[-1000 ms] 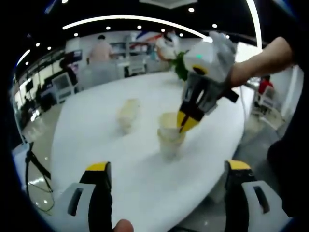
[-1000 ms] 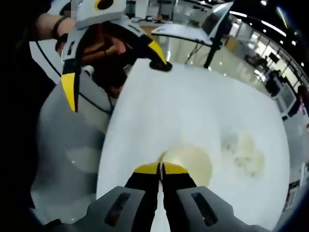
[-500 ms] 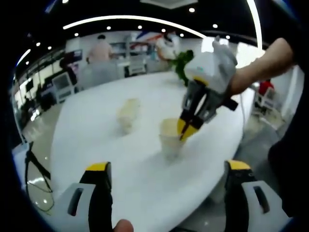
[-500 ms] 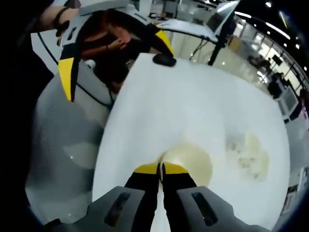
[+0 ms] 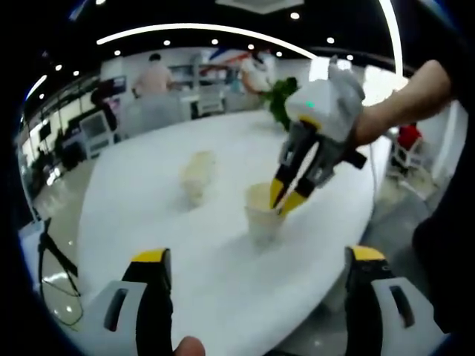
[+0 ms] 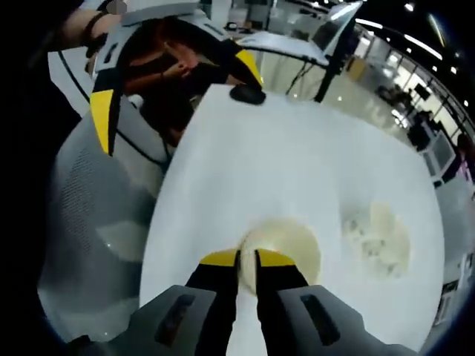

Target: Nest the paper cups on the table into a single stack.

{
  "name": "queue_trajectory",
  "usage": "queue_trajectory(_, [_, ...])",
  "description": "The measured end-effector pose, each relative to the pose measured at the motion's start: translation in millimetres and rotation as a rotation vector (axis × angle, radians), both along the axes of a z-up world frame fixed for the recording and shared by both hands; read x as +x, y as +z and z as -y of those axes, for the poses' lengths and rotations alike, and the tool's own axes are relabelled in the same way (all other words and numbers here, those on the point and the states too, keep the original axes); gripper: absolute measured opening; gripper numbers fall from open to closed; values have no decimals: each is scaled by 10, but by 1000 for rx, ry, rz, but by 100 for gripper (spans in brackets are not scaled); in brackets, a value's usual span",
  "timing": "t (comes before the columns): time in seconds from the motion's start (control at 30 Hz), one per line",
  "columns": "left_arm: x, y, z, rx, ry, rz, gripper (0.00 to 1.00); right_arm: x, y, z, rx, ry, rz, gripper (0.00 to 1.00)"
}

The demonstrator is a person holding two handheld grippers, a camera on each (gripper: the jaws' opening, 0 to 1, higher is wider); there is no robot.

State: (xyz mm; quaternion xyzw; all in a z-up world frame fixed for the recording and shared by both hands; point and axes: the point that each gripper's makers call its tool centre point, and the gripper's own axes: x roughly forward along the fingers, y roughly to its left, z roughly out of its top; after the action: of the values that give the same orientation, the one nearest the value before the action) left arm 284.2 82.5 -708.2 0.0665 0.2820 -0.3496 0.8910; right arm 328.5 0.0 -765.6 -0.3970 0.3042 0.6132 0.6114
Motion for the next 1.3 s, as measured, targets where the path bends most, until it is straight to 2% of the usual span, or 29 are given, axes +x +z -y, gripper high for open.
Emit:
queue_trajectory(0.17, [8,-13,-1,4,-1,-2,96,-29,90,-13,40,-16,-27,10])
queue_trajectory(0.27, [8,-3,12,0,-2,-1,97,-35,189,9,50,-18,-13,12])
queue_trajectory(0.43, [6,12,22,2,-4,2,96,-36,236,29,68,-31,-8,15])
queue_trajectory(0.5, [5,13,25,-3,-2,-1,97,-77,292,21,92,-51,-29,17])
queue_trajectory(0.57, [7,27,32,-7,-1,2,97,-91,373,24,99,-48,-13,17])
queue_trajectory(0.73, [3,30,39,-3,-5,3,97,-53,428,21,124,-52,12,19])
queue_trajectory(0.83, [7,31,37,-6,-2,2,97,-5,388,66,108,-51,30,19])
queue_trajectory(0.9, [16,37,32,-10,2,3,97,33,400,91,123,-92,11,19])
queue_trajectory(0.97, [19,44,33,-11,1,6,97,49,462,62,169,-111,1,19])
queue_trajectory(1.07, [19,30,29,-5,-2,2,97,43,495,102,151,-92,26,19])
queue_trajectory(1.3, [24,18,38,-7,-2,2,96,102,607,159,189,-124,44,21])
